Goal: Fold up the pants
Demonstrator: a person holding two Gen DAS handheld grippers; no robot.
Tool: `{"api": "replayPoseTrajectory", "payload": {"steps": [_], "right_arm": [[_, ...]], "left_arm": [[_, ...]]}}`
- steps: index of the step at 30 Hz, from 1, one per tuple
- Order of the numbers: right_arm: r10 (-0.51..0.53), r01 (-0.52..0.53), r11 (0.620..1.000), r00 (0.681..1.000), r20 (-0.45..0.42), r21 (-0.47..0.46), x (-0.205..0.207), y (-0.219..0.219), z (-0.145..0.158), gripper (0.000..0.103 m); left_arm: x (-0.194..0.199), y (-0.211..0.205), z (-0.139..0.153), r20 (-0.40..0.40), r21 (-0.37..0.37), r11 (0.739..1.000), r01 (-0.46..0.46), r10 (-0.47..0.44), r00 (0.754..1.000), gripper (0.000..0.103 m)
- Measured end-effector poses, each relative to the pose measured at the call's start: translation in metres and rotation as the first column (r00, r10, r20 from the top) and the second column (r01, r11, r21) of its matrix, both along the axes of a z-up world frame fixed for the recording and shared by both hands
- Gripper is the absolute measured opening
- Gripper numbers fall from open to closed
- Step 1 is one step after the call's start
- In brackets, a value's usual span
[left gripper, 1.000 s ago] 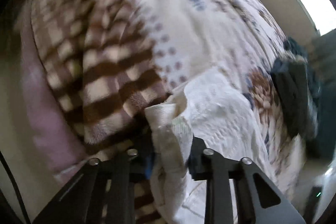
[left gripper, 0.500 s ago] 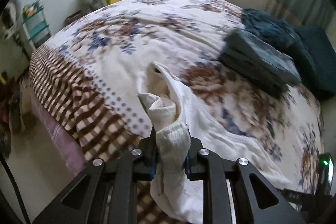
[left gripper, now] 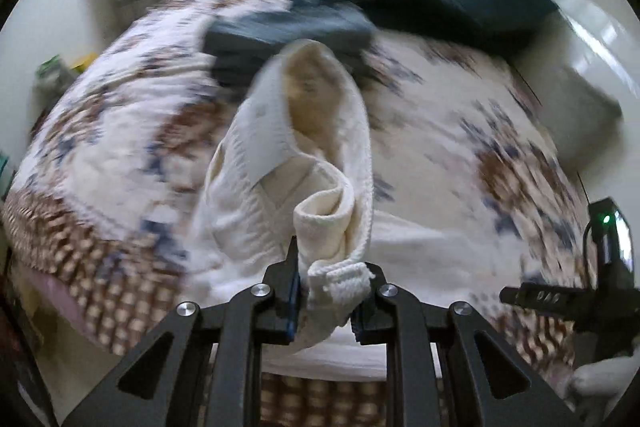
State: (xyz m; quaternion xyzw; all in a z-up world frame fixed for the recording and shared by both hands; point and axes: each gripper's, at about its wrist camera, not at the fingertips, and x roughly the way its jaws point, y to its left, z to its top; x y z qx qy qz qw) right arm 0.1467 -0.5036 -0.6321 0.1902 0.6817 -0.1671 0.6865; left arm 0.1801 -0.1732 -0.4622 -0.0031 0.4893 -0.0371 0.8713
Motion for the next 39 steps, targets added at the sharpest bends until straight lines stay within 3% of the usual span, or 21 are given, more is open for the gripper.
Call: {"api": "replayPoseTrajectory", "payload": {"steps": [4, 9, 11, 14, 15, 16, 18, 22, 26, 28, 34, 37, 39], "right_arm": [[-0.067, 0.060, 0.993, 0.995, -0.075, -0.098, -0.027, -0.056, -0.018, 0.078], [-0.097, 0.074, 0.984, 0.985, -0.142, -0.163, -0.045, -0.092, -0.037, 0.078], [-0.092, 0.067, 0.985, 0.984, -0.150, -0.162, -0.045, -0.097, -0.040, 0.078], [-0.081, 0.064, 0.990, 0.987, -0.136, -0.126, -0.042, -0.094, -0.035, 0.078], [-0.072, 0.057, 0.992, 0.989, -0.126, -0.115, -0.038, -0.089, -0.029, 0.078], [-0.063, 0.052, 0.994, 0.992, -0.113, -0.093, -0.034, -0.083, -0.023, 0.078], [-0.058, 0.057, 0.998, 0.996, -0.072, -0.013, -0.027, -0.072, -0.013, 0.078], [-0.034, 0.028, 0.977, 0.999, 0.024, 0.212, 0.000, -0.038, 0.003, 0.078], [-0.013, -0.013, 0.930, 0.998, 0.066, 0.368, 0.034, 0.003, -0.006, 0.078], [0.003, -0.027, 0.918, 0.998, 0.061, 0.395, 0.050, 0.020, -0.021, 0.078], [0.043, -0.009, 0.904, 0.997, -0.070, 0.427, 0.079, 0.052, -0.084, 0.078], [0.074, -0.049, 0.904, 0.996, -0.041, 0.426, 0.076, 0.064, -0.090, 0.078], [0.095, -0.087, 0.900, 0.995, 0.001, 0.426, 0.072, 0.073, -0.085, 0.057]], "left_arm": [[0.001, -0.063, -0.046, -0.095, 0.047, 0.991, 0.128, -0.123, 0.988, 0.016], [0.000, -0.117, -0.096, -0.210, 0.119, 0.970, 0.210, -0.182, 0.960, 0.018], [0.006, -0.125, -0.108, -0.288, 0.137, 0.966, 0.220, -0.174, 0.942, 0.023], [0.009, -0.115, -0.087, -0.310, 0.053, 0.981, 0.186, -0.161, 0.937, 0.040], [0.008, -0.114, -0.082, -0.302, 0.048, 0.982, 0.185, -0.162, 0.939, 0.055], [0.008, -0.110, -0.069, -0.285, 0.047, 0.982, 0.182, -0.161, 0.945, 0.075], [0.008, -0.095, -0.044, -0.248, 0.037, 0.987, 0.154, -0.140, 0.958, 0.091], [0.022, -0.030, -0.012, -0.226, 0.012, 1.000, 0.000, 0.002, 0.974, 0.091], [0.039, 0.033, -0.021, -0.238, 0.063, 0.991, -0.121, 0.132, 0.962, 0.091], [0.046, 0.056, -0.038, -0.264, 0.118, 0.981, -0.152, 0.178, 0.948, 0.091], [0.061, 0.118, -0.080, -0.342, 0.152, 0.961, -0.232, 0.271, 0.900, 0.091], [0.062, 0.132, -0.089, -0.354, 0.161, 0.957, -0.243, 0.285, 0.891, 0.091], [0.061, 0.136, -0.092, -0.364, 0.151, 0.958, -0.245, 0.284, 0.887, 0.091]]}}
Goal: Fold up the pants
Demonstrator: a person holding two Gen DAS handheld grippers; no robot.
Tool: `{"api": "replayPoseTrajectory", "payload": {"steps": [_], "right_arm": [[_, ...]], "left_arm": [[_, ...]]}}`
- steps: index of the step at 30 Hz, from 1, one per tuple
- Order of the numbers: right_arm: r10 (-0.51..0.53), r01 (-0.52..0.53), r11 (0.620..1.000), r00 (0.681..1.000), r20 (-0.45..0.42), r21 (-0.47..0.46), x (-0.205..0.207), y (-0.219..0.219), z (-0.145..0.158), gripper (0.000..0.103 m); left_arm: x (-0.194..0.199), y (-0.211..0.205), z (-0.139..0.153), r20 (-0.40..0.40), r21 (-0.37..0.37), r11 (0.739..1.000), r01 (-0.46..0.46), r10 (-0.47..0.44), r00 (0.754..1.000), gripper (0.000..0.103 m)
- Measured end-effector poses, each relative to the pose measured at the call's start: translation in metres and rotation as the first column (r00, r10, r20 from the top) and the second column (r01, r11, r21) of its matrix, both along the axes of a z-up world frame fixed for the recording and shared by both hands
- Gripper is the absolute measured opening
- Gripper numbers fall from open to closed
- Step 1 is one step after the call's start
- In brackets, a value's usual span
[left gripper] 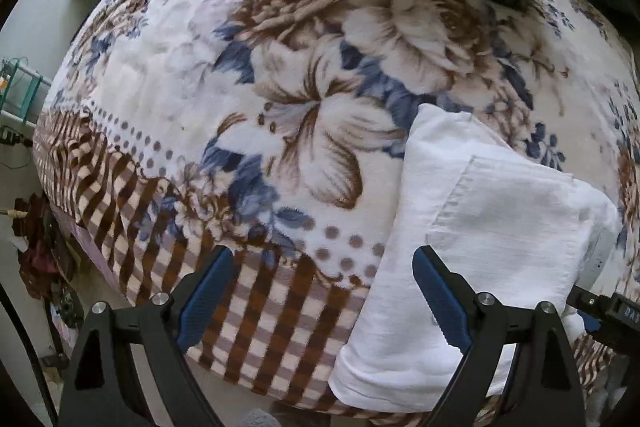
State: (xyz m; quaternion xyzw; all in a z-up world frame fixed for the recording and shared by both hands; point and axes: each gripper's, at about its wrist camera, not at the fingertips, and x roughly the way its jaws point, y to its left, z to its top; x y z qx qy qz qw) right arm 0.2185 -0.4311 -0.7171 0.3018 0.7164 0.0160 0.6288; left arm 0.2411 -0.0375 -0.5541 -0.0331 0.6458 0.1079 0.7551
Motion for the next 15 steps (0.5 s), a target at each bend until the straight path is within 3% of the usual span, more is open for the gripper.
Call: {"api": "replayPoseTrajectory", "payload": {"steps": [1, 3, 6, 11, 13, 15], "right_arm": [[0.010, -0.010, 1.000, 1.000, 0.006, -0.012, -0.004, 0.004, 0.002, 0.053], [0.030, -0.027, 0.997, 0.999, 0.032, -0.077, -0.008, 0.011, 0.009, 0.032], [0.033, -0.019, 0.989, 0.995, 0.094, -0.146, -0.016, 0.013, 0.035, 0.019], [-0.036, 0.101, 0.961, 0.968, 0.248, -0.257, -0.045, -0.013, 0.115, 0.016], [-0.068, 0.140, 0.940, 0.971, 0.230, -0.311, -0.059, -0.029, 0.122, 0.014], [-0.133, 0.181, 0.919, 0.978, 0.158, -0.349, -0.075, -0.049, 0.110, 0.014]], "left_arm": [[-0.001, 0.001, -0.002, -0.003, -0.007, 1.000, 0.001, -0.001, 1.000, 0.091], [-0.002, -0.001, -0.004, -0.011, -0.011, 1.000, 0.010, -0.010, 1.000, 0.091], [-0.002, -0.005, -0.005, -0.015, -0.017, 0.999, 0.028, -0.028, 0.999, 0.091], [0.004, -0.004, 0.010, 0.036, -0.058, 0.997, 0.056, -0.054, 0.998, 0.092], [0.008, -0.002, 0.012, 0.041, -0.108, 0.992, 0.057, -0.053, 0.998, 0.092], [0.013, -0.004, 0.012, 0.039, -0.137, 0.989, 0.055, -0.050, 0.998, 0.092]]}}
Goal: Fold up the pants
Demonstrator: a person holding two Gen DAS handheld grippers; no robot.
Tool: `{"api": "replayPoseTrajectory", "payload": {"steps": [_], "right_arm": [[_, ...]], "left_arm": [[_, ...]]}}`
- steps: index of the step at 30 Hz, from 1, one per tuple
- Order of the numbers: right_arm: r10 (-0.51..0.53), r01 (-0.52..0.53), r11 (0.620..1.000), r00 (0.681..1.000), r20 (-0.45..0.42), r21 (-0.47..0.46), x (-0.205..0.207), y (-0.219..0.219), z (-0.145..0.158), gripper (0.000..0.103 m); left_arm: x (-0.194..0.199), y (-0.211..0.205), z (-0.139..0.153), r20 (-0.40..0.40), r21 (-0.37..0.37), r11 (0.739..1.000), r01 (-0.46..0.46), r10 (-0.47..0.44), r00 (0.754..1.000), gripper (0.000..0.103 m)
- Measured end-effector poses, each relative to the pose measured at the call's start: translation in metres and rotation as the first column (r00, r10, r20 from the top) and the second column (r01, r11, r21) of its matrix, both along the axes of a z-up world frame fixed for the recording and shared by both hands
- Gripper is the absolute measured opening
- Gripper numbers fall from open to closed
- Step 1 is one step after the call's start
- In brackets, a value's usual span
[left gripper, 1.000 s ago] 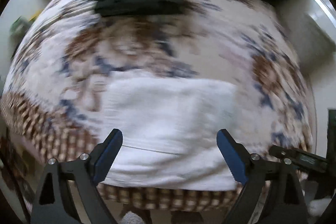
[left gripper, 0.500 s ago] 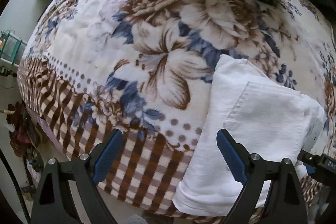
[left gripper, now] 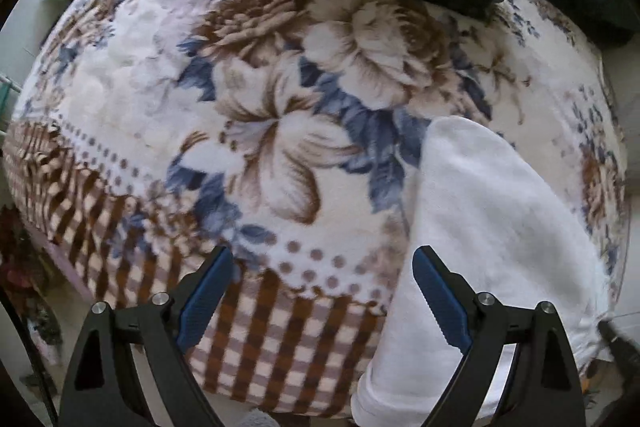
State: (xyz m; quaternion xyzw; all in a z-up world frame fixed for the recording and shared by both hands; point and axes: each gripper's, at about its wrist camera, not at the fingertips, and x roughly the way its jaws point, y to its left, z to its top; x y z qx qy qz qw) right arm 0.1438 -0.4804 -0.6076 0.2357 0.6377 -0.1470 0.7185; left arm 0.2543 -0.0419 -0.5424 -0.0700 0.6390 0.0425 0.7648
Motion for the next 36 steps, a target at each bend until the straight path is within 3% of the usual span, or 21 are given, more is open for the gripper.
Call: {"api": "replayPoseTrajectory", "payload": {"steps": [3, 5, 7, 8, 11, 13, 16, 17, 19, 21, 24, 27, 31, 33, 36], "right_arm": [[-0.048, 0.052, 0.997, 0.996, -0.070, 0.051, -0.016, -0.027, -0.023, 0.014], [0.003, 0.027, 0.967, 0.993, -0.120, 0.252, -0.007, -0.024, -0.049, 0.016], [0.017, 0.014, 0.944, 0.996, -0.093, 0.330, 0.001, -0.025, -0.049, 0.021], [0.015, 0.006, 0.939, 0.998, -0.059, 0.345, 0.005, -0.025, -0.044, 0.025], [-0.018, 0.014, 0.933, 1.000, 0.008, 0.358, 0.020, -0.032, -0.035, 0.071], [-0.022, 0.011, 0.922, 0.999, 0.023, 0.388, 0.032, -0.034, -0.044, 0.075], [0.038, -0.004, 0.903, 0.997, -0.071, 0.430, 0.056, -0.027, -0.086, 0.075], [0.053, 0.000, 0.903, 0.992, -0.112, 0.429, 0.062, -0.022, -0.100, 0.075], [0.056, 0.001, 0.908, 0.991, -0.123, 0.420, 0.063, -0.012, -0.112, 0.050], [0.105, -0.068, 0.947, 0.989, -0.100, 0.313, 0.062, 0.000, -0.092, 0.025], [0.077, -0.072, 0.979, 0.997, -0.017, 0.191, 0.046, 0.008, -0.040, 0.007], [-0.007, 0.004, 0.994, 0.999, 0.031, 0.107, 0.025, -0.002, 0.004, 0.007], [-0.005, 0.010, 0.998, 0.996, -0.094, 0.055, 0.023, -0.003, -0.028, 0.010], [-0.025, 0.024, 1.000, 0.996, -0.086, -0.018, 0.024, 0.001, -0.029, 0.011], [-0.058, 0.062, 0.997, 0.995, -0.082, 0.039, 0.026, -0.002, -0.031, 0.011]], "left_arm": [[0.009, -0.009, -0.006, -0.011, -0.043, 0.999, 0.008, -0.009, 1.000, 0.092], [0.016, -0.017, -0.012, -0.024, -0.062, 0.998, 0.025, -0.026, 0.999, 0.091], [0.021, -0.023, -0.016, -0.033, -0.065, 0.997, 0.046, -0.048, 0.998, 0.091], [0.023, -0.026, -0.018, -0.037, -0.062, 0.996, 0.059, -0.061, 0.997, 0.091], [0.026, -0.034, -0.022, -0.040, -0.056, 0.994, 0.096, -0.098, 0.994, 0.091], [0.027, -0.037, -0.025, -0.049, -0.052, 0.992, 0.113, -0.115, 0.992, 0.091], [0.028, -0.038, -0.028, -0.062, -0.058, 0.991, 0.122, -0.126, 0.990, 0.091], [0.029, -0.038, -0.028, -0.063, -0.061, 0.990, 0.127, -0.130, 0.989, 0.091], [0.031, -0.038, -0.028, -0.062, -0.060, 0.989, 0.137, -0.140, 0.988, 0.091], [0.034, -0.036, -0.025, -0.061, -0.063, 0.986, 0.153, -0.156, 0.986, 0.091], [0.040, -0.033, -0.019, -0.051, -0.064, 0.983, 0.174, -0.178, 0.983, 0.091], [0.047, -0.035, -0.014, -0.038, -0.073, 0.978, 0.194, -0.197, 0.980, 0.091], [0.058, -0.044, -0.017, -0.034, -0.104, 0.973, 0.205, -0.209, 0.977, 0.091], [0.066, -0.051, -0.022, -0.036, -0.129, 0.969, 0.209, -0.215, 0.976, 0.091], [0.077, -0.063, -0.032, -0.048, -0.155, 0.960, 0.234, -0.243, 0.969, 0.091]]}}
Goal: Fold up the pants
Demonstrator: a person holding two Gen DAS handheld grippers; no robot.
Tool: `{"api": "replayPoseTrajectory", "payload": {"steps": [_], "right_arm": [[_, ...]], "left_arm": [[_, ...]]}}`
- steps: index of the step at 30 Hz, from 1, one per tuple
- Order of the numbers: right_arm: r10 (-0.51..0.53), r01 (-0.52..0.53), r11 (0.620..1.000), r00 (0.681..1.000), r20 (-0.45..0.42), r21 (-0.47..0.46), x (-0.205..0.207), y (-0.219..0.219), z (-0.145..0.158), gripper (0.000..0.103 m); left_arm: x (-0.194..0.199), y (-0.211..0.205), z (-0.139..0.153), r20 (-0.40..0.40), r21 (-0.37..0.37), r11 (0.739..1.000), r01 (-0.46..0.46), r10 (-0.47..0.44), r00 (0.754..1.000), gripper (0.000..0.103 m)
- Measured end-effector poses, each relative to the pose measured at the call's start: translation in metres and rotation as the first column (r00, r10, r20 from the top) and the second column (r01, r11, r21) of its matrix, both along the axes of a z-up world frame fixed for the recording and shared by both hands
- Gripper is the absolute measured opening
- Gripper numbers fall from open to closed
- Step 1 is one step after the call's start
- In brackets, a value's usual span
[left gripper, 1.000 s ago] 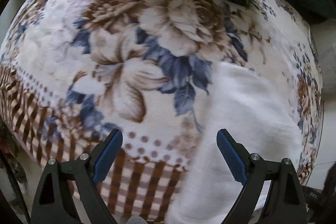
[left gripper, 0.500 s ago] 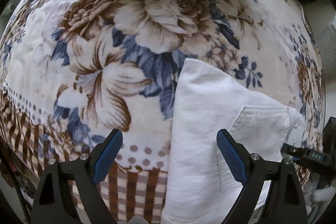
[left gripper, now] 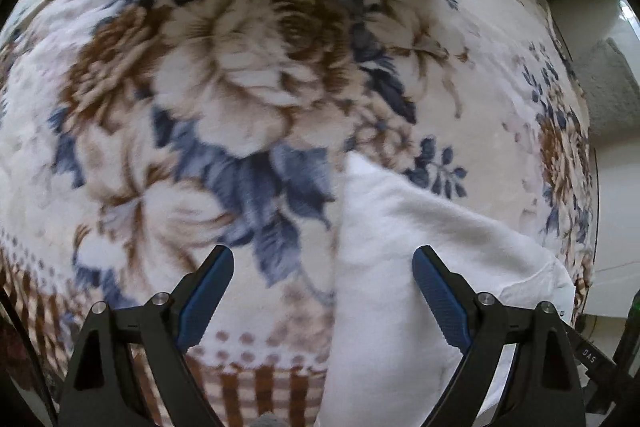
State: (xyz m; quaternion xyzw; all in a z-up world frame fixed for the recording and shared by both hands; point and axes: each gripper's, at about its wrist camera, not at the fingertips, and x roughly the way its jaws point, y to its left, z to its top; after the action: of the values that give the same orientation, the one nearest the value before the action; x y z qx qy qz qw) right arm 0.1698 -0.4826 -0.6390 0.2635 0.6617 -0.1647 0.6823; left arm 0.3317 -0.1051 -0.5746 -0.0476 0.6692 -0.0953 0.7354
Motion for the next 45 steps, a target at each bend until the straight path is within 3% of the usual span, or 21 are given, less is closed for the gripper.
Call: {"api": "replayPoseTrajectory", "payload": {"steps": [3, 4, 5, 7, 10, 12, 14, 16, 17, 20, 23, 24, 25, 26, 27, 30, 32, 38, 39, 40, 45], "right_arm": [[0.001, -0.002, 0.994, 1.000, 0.011, 0.105, 0.000, -0.011, -0.015, 0.015], [0.006, -0.006, 0.994, 1.000, -0.006, 0.106, 0.002, -0.012, -0.023, 0.018], [0.000, 0.001, 0.994, 1.000, -0.008, 0.113, 0.004, -0.014, -0.028, 0.021], [-0.042, 0.044, 0.991, 0.999, -0.017, 0.123, 0.004, -0.023, -0.035, 0.026], [-0.094, 0.087, 0.994, 0.987, -0.127, -0.062, -0.007, -0.050, -0.048, 0.018], [-0.261, 0.280, 0.944, 0.957, -0.127, 0.174, -0.036, -0.078, -0.062, 0.018], [-0.335, 0.347, 0.862, 0.937, -0.099, 0.368, -0.054, -0.084, -0.061, 0.022], [-0.323, 0.303, 0.855, 0.946, -0.025, 0.421, -0.057, -0.078, -0.046, 0.049], [-0.321, 0.287, 0.849, 0.947, 0.002, 0.443, -0.058, -0.073, -0.042, 0.072], [-0.323, 0.268, 0.812, 0.946, 0.015, 0.519, -0.057, -0.054, -0.049, 0.077], [-0.248, 0.278, 0.828, 0.960, -0.126, 0.488, -0.051, -0.031, -0.084, 0.073], [-0.279, 0.310, 0.805, 0.950, -0.139, 0.505, -0.052, -0.026, -0.091, 0.050], [-0.320, 0.342, 0.792, 0.938, -0.134, 0.505, -0.053, -0.022, -0.091, 0.048], [-0.302, 0.325, 0.822, 0.945, -0.126, 0.467, -0.051, -0.018, -0.084, 0.038], [-0.280, 0.297, 0.862, 0.954, -0.104, 0.410, -0.049, -0.015, -0.070, 0.012], [-0.250, 0.239, 0.929, 0.968, 0.003, 0.284, -0.055, -0.010, -0.014, 0.013], [-0.215, 0.204, 0.951, 0.976, 0.021, 0.233, -0.057, -0.007, 0.000, 0.013], [-0.309, 0.329, 0.900, 0.944, -0.115, 0.285, -0.080, -0.011, -0.063, 0.015], [-0.325, 0.345, 0.894, 0.939, -0.115, 0.286, -0.080, -0.012, -0.067, 0.015], [-0.343, 0.361, 0.886, 0.933, -0.112, 0.291, -0.082, -0.016, -0.068, 0.015], [-0.340, 0.350, 0.872, 0.936, -0.090, 0.341, -0.090, -0.028, -0.065, 0.021]], "left_arm": [[0.014, -0.002, -0.018, -0.020, -0.059, 0.997, -0.048, 0.047, 0.999, 0.088], [0.020, -0.002, -0.027, -0.032, -0.086, 0.995, -0.057, 0.054, 0.998, 0.053], [0.025, -0.002, -0.038, -0.056, -0.121, 0.990, -0.066, 0.059, 0.997, 0.032], [0.029, 0.003, -0.053, -0.083, -0.158, 0.982, -0.098, 0.086, 0.993, 0.023], [0.030, 0.025, -0.076, -0.141, -0.193, 0.961, -0.198, 0.173, 0.975, 0.022], [0.031, 0.040, -0.078, -0.201, -0.272, 0.923, -0.274, 0.224, 0.954, 0.026], [0.031, 0.035, -0.065, -0.196, -0.278, 0.934, -0.226, 0.175, 0.965, 0.035], [0.023, 0.029, -0.047, -0.157, -0.250, 0.954, -0.163, 0.126, 0.980, 0.052], [0.018, 0.028, -0.042, -0.152, -0.258, 0.953, -0.158, 0.121, 0.981, 0.057], [0.000, 0.029, -0.035, -0.171, -0.289, 0.941, -0.173, 0.127, 0.977, 0.061], [-0.015, 0.030, -0.041, -0.181, -0.252, 0.952, -0.173, 0.129, 0.975, 0.061], [-0.015, 0.030, -0.046, -0.187, -0.252, 0.951, -0.178, 0.132, 0.973, 0.062], [-0.017, 0.031, -0.050, -0.205, -0.252, 0.947, -0.198, 0.147, 0.968, 0.063], [-0.018, 0.033, -0.051, -0.211, -0.261, 0.942, -0.212, 0.159, 0.965, 0.063], [-0.018, 0.033, -0.052, -0.212, -0.270, 0.937, -0.220, 0.164, 0.963, 0.063], [-0.016, 0.032, -0.046, -0.191, -0.271, 0.943, -0.193, 0.145, 0.971, 0.064], [-0.012, 0.026, -0.044, -0.173, -0.277, 0.946, -0.166, 0.121, 0.977, 0.075], [0.008, 0.012, -0.052, -0.126, -0.304, 0.944, -0.131, 0.096, 0.987, 0.076], [0.012, 0.012, -0.054, -0.110, -0.325, 0.936, -0.137, 0.107, 0.988, 0.045], [0.016, 0.012, -0.057, -0.100, -0.338, 0.930, -0.145, 0.118, 0.988, 0.029], [0.029, 0.032, -0.099, -0.240, -0.377, 0.882, -0.282, 0.201, 0.950, 0.022]]}}
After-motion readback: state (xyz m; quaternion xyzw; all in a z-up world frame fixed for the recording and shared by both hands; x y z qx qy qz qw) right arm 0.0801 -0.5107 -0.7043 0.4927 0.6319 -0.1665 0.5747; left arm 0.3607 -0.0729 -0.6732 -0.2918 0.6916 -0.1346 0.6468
